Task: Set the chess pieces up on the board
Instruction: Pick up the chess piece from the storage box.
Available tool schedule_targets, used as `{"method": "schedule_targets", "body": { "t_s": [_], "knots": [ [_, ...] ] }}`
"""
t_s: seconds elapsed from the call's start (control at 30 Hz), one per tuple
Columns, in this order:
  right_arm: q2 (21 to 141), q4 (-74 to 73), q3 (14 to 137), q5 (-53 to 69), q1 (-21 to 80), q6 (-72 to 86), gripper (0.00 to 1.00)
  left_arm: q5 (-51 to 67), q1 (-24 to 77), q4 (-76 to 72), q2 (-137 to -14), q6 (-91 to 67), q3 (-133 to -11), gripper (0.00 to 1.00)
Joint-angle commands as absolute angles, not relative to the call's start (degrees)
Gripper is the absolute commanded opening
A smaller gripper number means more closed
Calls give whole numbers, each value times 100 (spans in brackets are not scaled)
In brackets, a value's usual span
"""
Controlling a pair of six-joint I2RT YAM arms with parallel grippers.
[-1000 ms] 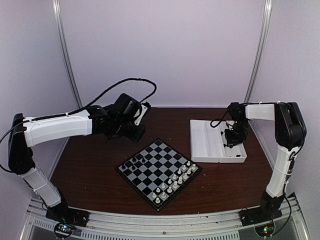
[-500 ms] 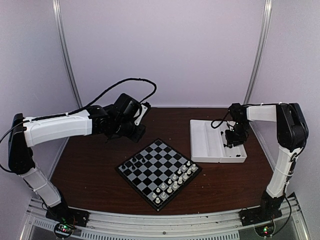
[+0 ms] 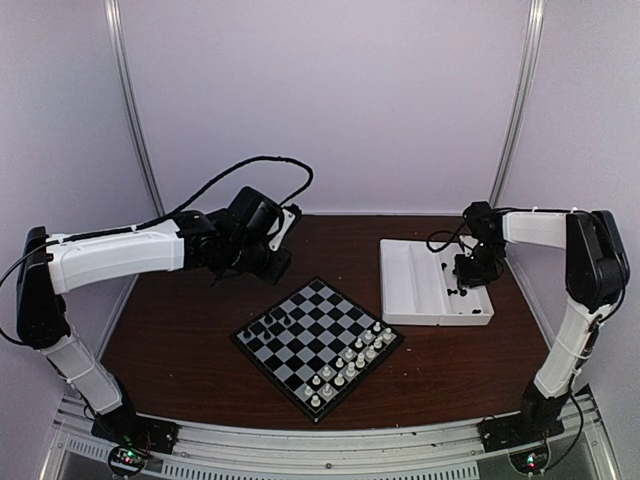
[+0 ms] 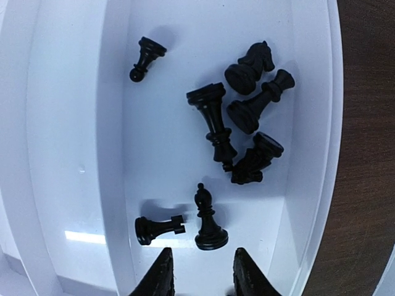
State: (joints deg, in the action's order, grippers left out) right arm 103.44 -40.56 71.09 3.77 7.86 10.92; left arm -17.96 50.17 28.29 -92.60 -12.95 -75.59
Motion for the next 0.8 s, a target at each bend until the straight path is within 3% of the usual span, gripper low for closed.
{"method": "schedule_targets", "body": {
  "t_s": [0.0,0.77],
  "knots": [
    [10353,-4083,7069,169,662,1125,32,-1785,4966,2593,-9215,-1289,-7603,38],
    [10972,-4176,7381,428,567,987,29,-1781,4966,2611,-9224,-1285,-7620,38]
  ]
}}
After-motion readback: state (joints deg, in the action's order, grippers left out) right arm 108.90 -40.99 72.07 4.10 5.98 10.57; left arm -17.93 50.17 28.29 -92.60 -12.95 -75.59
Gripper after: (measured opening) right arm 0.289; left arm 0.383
